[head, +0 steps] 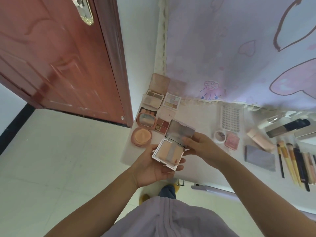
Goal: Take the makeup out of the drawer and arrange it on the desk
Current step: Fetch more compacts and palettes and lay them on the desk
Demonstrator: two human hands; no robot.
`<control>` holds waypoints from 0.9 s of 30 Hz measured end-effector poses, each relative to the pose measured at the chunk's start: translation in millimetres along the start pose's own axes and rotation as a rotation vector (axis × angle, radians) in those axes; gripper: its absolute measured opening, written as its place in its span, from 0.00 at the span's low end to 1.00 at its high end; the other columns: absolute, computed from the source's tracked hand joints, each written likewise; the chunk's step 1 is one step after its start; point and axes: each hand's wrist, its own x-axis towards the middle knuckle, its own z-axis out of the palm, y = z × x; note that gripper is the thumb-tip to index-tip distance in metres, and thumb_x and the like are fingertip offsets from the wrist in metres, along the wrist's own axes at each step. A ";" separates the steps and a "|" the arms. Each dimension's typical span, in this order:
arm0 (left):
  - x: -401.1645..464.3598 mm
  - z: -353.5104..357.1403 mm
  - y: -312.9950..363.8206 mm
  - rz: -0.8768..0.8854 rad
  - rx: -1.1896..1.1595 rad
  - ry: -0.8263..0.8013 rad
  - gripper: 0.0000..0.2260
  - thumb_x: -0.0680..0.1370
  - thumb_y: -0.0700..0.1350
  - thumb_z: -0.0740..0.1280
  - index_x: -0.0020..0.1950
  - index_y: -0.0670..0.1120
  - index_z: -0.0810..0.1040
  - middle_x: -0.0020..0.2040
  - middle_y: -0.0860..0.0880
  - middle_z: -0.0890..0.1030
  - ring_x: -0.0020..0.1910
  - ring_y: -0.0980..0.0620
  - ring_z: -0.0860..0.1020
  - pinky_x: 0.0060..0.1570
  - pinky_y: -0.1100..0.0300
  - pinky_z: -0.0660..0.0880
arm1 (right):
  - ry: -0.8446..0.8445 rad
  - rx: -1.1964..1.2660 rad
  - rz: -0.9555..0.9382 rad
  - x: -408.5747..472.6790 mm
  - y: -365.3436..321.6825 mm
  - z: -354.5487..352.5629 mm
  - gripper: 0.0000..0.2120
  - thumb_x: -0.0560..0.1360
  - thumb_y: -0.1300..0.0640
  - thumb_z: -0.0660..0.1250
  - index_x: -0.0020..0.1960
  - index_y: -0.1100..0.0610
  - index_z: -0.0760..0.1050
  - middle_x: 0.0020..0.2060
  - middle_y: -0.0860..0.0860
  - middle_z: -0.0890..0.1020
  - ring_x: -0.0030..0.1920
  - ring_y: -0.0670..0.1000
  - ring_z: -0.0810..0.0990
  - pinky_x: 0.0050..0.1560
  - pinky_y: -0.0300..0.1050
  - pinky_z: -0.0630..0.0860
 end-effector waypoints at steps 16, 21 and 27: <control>28.0 3.7 -2.8 0.468 1.128 0.508 0.28 0.72 0.53 0.72 0.66 0.51 0.64 0.59 0.51 0.74 0.57 0.53 0.75 0.56 0.56 0.76 | 0.125 -0.082 0.005 26.0 9.5 -1.8 0.12 0.81 0.60 0.56 0.54 0.48 0.76 0.46 0.50 0.83 0.45 0.50 0.83 0.43 0.44 0.80; 21.5 -5.6 -5.9 0.358 1.036 0.664 0.20 0.79 0.54 0.60 0.70 0.52 0.61 0.59 0.50 0.74 0.56 0.51 0.75 0.49 0.63 0.75 | 0.156 -0.120 0.082 45.4 22.0 -0.7 0.07 0.81 0.58 0.57 0.54 0.53 0.74 0.49 0.54 0.82 0.47 0.52 0.81 0.49 0.48 0.79; 1.6 -33.7 -12.5 0.203 0.698 0.765 0.15 0.83 0.45 0.55 0.69 0.45 0.68 0.51 0.43 0.77 0.46 0.50 0.79 0.47 0.61 0.78 | 0.215 -0.235 0.106 68.6 43.0 27.1 0.07 0.81 0.55 0.58 0.52 0.56 0.73 0.46 0.52 0.79 0.48 0.52 0.76 0.48 0.42 0.72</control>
